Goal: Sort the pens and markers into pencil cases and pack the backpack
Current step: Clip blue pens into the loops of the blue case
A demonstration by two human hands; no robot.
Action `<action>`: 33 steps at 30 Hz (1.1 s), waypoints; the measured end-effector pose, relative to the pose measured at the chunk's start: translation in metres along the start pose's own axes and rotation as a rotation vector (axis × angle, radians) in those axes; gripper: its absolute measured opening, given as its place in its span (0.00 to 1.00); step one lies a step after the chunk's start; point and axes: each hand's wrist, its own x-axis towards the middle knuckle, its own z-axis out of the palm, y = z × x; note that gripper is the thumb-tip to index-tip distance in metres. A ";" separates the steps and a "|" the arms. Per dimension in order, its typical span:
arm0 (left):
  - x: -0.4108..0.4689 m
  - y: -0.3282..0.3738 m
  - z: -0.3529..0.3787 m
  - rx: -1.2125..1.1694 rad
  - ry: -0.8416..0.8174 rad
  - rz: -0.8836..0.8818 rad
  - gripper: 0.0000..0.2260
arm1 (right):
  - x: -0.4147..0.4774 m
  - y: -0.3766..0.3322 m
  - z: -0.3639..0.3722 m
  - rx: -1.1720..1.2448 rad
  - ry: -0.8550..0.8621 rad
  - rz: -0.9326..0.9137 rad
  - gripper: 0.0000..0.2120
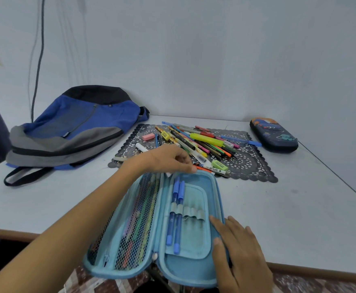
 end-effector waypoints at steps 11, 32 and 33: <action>0.066 -0.016 0.003 0.097 0.293 -0.147 0.06 | 0.000 -0.007 -0.001 0.030 0.000 0.075 0.20; 0.230 0.043 0.049 0.610 0.099 0.039 0.24 | 0.005 0.003 0.018 -0.082 0.116 -0.053 0.31; 0.235 0.042 0.049 0.608 0.083 0.040 0.25 | 0.006 0.004 0.020 -0.094 0.117 -0.064 0.30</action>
